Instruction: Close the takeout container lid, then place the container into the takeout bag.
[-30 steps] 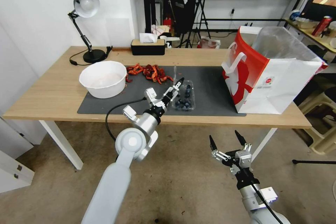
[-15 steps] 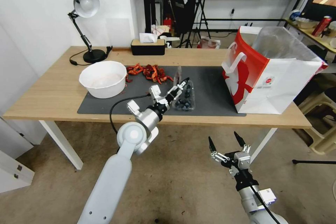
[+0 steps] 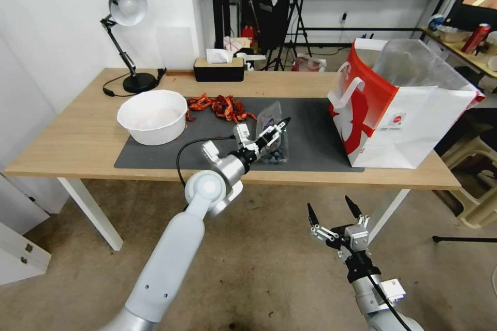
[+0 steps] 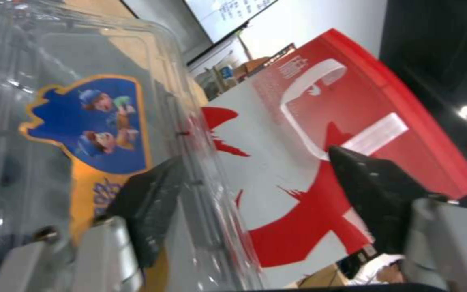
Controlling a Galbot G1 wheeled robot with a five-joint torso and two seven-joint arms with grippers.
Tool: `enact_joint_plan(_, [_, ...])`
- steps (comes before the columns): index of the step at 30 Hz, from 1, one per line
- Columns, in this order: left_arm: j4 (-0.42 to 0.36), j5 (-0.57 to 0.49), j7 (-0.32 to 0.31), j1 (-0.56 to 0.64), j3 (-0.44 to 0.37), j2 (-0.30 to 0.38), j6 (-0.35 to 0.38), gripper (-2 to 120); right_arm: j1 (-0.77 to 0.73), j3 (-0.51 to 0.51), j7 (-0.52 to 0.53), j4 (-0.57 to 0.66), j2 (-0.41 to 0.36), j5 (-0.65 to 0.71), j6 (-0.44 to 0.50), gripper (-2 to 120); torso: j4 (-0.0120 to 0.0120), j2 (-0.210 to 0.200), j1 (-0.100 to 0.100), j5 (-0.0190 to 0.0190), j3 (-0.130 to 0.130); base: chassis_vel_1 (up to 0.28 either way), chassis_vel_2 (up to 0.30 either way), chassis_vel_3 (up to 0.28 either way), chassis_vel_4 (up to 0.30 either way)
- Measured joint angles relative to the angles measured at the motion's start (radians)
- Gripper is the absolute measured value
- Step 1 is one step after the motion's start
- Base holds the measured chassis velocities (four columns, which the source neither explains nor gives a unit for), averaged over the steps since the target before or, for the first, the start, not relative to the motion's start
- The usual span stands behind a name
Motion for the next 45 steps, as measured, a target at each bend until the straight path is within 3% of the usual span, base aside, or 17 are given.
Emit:
enact_joint_plan(1, [0.0, 0.0, 0.0, 0.0, 0.0, 0.0, 0.0, 67, 0.0, 0.0, 0.0, 0.0, 0.0, 0.0, 0.0, 100, 0.0, 0.0, 0.0, 0.0, 0.0, 0.0, 0.0, 0.0, 0.0])
enact_joint_plan(4, [0.01, 0.003, -0.051, -0.021, 0.012, 0.007, 0.022, 50, 0.0, -0.004, 0.0, -0.003, 0.002, -0.002, 0.002, 100, 0.0, 0.0, 0.0, 0.0, 0.0, 0.0, 0.0, 0.0, 0.0])
enact_joint_plan(9, [0.015, 0.01, -0.085, -0.035, 0.027, 0.019, 0.042, 38, 0.0, -0.005, 0.0, -0.003, 0.002, -0.002, 0.002, 100, 0.0, 0.0, 0.0, 0.0, 0.0, 0.0, 0.0, 0.0, 0.0])
enact_joint_plan(11, [0.017, 0.017, -0.104, -0.041, 0.036, 0.024, 0.051, 25, -0.001, -0.005, 0.0, -0.003, 0.001, -0.002, 0.003, 100, 0.0, 0.0, 0.0, 0.0, 0.0, 0.0, 0.0, 0.0, 0.0])
enact_joint_plan(18, [0.021, 0.025, -0.159, -0.052, 0.05, 0.027, 0.062, 2, -0.003, -0.004, -0.001, 0.002, -0.003, 0.0, 0.004, 100, 0.0, 0.0, 0.0, 0.0, 0.0, 0.0, 0.0, 0.0, 0.0])
enact_joint_plan(23, [0.022, 0.036, -0.217, -0.061, 0.061, 0.033, 0.072, 0, -0.001, -0.004, -0.003, 0.018, -0.007, 0.011, 0.002, 100, 0.0, 0.0, 0.0, -0.0001, 0.0, 0.0, 0.0, 0.0, 0.0])
enact_joint_plan(32, [0.022, 0.048, -0.253, -0.067, 0.072, 0.049, 0.077, 0, 0.023, -0.004, -0.022, 0.05, -0.023, 0.128, -0.045, 100, 0.0, 0.0, 0.0, -0.0001, 0.0, 0.0, 0.0, 0.0, 0.0])
enact_joint_plan(33, [0.022, 0.051, -0.258, -0.068, 0.074, 0.052, 0.077, 0, 0.032, -0.004, -0.029, 0.056, -0.028, 0.168, -0.06, 100, 0.0, 0.0, 0.0, -0.0001, 0.0, 0.0, 0.0, 0.0, 0.0])
enact_joint_plan(35, [0.021, 0.053, -0.268, -0.068, 0.079, 0.064, 0.074, 0, 0.074, -0.002, -0.05, 0.085, -0.049, 0.399, -0.142, 100, -0.0001, 0.0, 0.0, -0.0001, 0.0, 0.0, 0.0, 0.0, 0.0])
enact_joint_plan(37, [0.019, 0.053, -0.268, -0.068, 0.08, 0.067, 0.074, 0, 0.086, -0.001, -0.05, 0.094, -0.054, 0.457, -0.165, 100, -0.0002, 0.0, 0.0, 0.0, 0.0, 0.0, 0.0, 0.0, 0.0])
enact_joint_plan(38, [0.015, 0.053, -0.268, -0.065, 0.08, 0.073, 0.072, 0, 0.12, 0.009, -0.049, 0.111, -0.064, 0.605, -0.222, 100, 0.0, 0.0, 0.0, 0.0, 0.0, 0.0, 0.0, 0.0, 0.0])
enact_joint_plan(40, [0.009, 0.053, -0.27, -0.062, 0.08, 0.08, 0.071, 0, 0.162, 0.022, -0.041, 0.12, -0.073, 0.737, -0.269, 100, 0.0002, 0.0, 0.0, 0.0, 0.0, 0.0, 0.0, 0.0, 0.0])
enact_joint_plan(45, [0.001, 0.053, -0.272, -0.057, 0.081, 0.087, 0.07, 0, 0.235, 0.032, -0.009, 0.125, -0.082, 0.941, -0.36, 100, 0.0001, 0.0, 0.0, 0.0, 0.0, 0.0, 0.0, 0.0, 0.0])
